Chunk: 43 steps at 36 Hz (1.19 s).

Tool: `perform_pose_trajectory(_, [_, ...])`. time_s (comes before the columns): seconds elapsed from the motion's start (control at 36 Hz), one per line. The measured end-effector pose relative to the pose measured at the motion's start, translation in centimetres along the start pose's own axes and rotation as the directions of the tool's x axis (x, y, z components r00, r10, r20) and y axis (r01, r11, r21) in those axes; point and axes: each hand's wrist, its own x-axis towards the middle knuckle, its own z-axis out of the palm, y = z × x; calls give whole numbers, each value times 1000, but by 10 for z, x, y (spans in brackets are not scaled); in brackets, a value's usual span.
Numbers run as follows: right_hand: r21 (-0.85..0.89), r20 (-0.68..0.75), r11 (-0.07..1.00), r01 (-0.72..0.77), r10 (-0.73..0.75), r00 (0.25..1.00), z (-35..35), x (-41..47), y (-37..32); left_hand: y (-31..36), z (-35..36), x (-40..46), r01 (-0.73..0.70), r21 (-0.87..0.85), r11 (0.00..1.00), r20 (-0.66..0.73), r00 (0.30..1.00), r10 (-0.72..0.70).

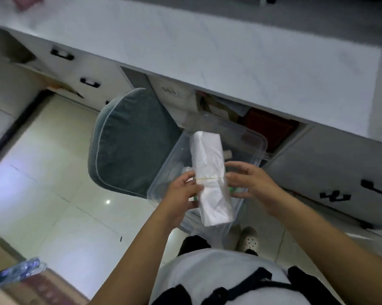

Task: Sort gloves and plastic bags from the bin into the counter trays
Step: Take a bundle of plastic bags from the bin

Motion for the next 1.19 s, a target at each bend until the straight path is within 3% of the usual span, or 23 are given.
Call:
perform_pose_trajectory(0.17, [98, 56, 995, 4, -9, 998, 3, 4, -3, 2, 0, -20, -40, -53, 998, 30, 999, 42])
perform_pose_trajectory(0.39, [94, 176, 994, 49, -65, 982, -1, -1, -1, 1, 1, -26, -71, -48, 996, 111, 991, 76])
perform_pose_trajectory(0.89, [110, -130, 990, 87, -72, 989, -3, 1, 10, 5, 16, 14, 42, -4, 999, 198, 979, -40])
perform_pose_trajectory(1.06, [156, -169, 987, -31, 57, 984, -1, 9, 25, -2, 4, 33, 55, 24, 998, 220, 974, -59])
perform_pose_trajectory(1.19, [167, -309, 981, -97, 146, 940, -2, 21, 44, -17, -12, 62, 153, 43, 987, 219, 963, -158])
